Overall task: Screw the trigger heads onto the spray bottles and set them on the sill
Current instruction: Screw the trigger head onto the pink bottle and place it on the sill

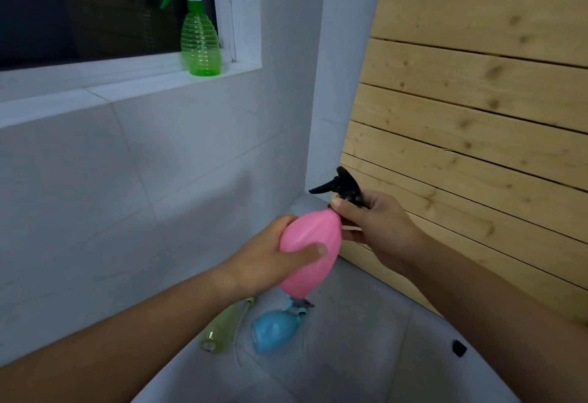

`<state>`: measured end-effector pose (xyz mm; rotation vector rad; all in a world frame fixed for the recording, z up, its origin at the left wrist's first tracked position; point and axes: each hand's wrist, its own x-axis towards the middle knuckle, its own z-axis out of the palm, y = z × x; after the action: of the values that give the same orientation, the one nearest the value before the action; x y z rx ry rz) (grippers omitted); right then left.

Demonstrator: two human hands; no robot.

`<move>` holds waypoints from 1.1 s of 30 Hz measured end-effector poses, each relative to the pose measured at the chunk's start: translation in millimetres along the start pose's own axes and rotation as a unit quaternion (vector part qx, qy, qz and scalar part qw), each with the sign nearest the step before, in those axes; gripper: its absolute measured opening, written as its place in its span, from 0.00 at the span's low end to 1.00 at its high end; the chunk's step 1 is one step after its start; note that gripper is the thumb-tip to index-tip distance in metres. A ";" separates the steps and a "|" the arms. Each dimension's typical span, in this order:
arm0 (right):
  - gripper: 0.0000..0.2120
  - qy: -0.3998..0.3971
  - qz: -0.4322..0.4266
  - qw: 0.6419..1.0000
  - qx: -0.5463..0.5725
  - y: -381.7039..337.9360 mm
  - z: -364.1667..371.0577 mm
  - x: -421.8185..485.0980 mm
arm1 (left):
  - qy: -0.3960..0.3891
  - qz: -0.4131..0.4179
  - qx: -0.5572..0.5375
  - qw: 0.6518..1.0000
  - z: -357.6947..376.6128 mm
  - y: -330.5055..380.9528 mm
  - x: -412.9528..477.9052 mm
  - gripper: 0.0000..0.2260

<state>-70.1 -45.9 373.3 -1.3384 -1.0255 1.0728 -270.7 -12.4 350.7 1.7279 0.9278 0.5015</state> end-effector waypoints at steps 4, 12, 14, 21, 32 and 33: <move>0.04 0.006 0.015 0.999 0.028 -6.1 3.3 -0.9 | -0.017 -0.033 -0.036 0.999 -3.5 4.8 -2.9 0.16; 0.05 -0.002 0.049 0.998 0.049 -6.3 13.7 -4.7 | 0.097 0.019 0.067 0.993 0.4 -4.4 0.5 0.35; 0.05 0.004 0.047 0.997 0.055 -6.1 15.3 -4.5 | 0.128 0.031 0.107 0.985 3.8 -3.4 -0.8 0.38; 0.05 0.004 0.041 0.997 0.070 -8.8 12.4 -4.6 | 0.030 -0.068 -0.015 0.997 5.0 -2.3 2.7 0.38; 0.09 0.028 0.023 0.996 0.086 -8.5 10.2 -1.5 | 0.045 0.007 0.034 0.998 5.0 -2.2 3.1 0.38; 0.09 0.026 0.021 0.995 0.091 -9.4 9.3 -0.9 | 0.014 -0.001 -0.025 1.000 3.5 -1.2 2.6 0.35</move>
<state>-79.3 -44.3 382.7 -1.2386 -0.8440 1.1281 -266.9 -12.3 348.1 1.6783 0.9293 0.5444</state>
